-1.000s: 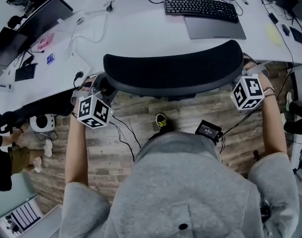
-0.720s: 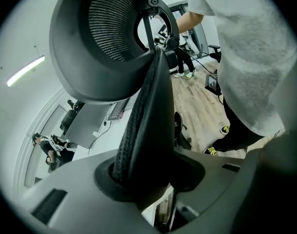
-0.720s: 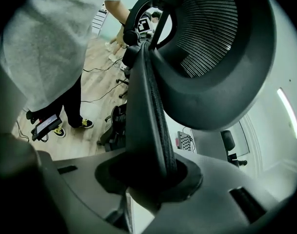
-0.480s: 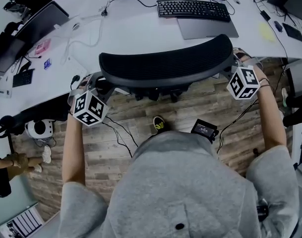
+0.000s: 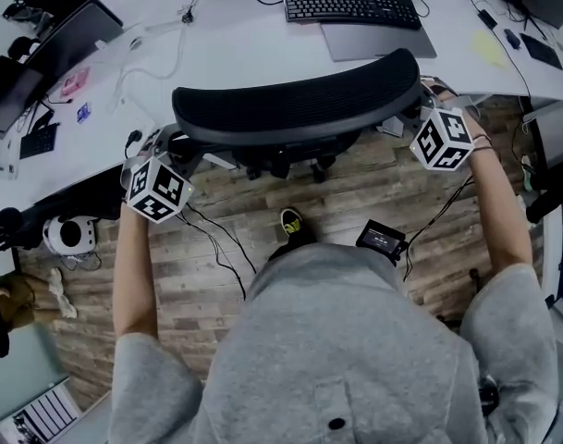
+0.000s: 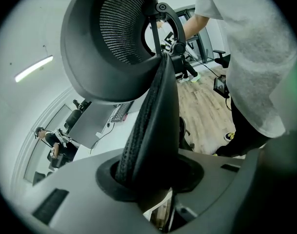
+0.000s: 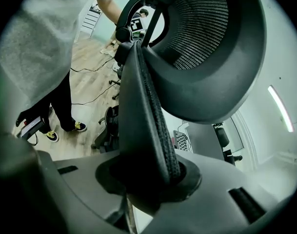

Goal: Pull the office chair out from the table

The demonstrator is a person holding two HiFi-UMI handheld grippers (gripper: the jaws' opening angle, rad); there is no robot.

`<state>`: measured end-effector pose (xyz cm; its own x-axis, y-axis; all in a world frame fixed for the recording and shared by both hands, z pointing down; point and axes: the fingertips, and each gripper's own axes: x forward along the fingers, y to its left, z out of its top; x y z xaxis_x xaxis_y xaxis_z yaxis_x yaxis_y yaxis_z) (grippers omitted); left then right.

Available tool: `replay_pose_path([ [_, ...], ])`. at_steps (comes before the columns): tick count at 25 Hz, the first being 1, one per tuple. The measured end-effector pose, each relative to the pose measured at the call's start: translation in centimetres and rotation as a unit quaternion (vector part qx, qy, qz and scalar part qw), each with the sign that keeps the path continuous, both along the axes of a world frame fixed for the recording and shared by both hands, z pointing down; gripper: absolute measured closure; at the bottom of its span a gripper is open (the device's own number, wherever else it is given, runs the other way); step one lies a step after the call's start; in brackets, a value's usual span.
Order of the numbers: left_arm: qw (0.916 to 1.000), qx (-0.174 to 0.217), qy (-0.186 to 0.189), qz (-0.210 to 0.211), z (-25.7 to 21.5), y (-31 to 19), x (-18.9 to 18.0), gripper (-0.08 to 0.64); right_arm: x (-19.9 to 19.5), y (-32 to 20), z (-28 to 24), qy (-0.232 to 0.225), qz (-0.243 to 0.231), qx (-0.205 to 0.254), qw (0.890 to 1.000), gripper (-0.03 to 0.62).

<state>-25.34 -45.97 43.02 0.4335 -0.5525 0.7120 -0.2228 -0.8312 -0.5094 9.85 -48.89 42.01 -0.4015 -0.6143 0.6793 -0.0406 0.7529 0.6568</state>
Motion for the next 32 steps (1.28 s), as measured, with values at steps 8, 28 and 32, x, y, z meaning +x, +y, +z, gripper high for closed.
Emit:
replay_pose_path([
  [8, 0.9999, 0.004, 0.008, -0.006, -0.3, 2.9, 0.4, 0.423, 0.2, 2.6, -0.2, 0.002, -0.008, -0.004, 1.0, 0.471],
  [28, 0.9997, 0.011, 0.013, -0.019, -0.2, 12.9, 2.4, 0.42, 2.2, 12.9, -0.1, -0.001, -0.006, 0.001, 1.0, 0.469],
  [32, 0.9994, 0.013, 0.015, -0.027, -0.3, 15.5, 2.8, 0.42, 2.5, 15.0, -0.2, -0.003, -0.011, 0.004, 1.0, 0.469],
])
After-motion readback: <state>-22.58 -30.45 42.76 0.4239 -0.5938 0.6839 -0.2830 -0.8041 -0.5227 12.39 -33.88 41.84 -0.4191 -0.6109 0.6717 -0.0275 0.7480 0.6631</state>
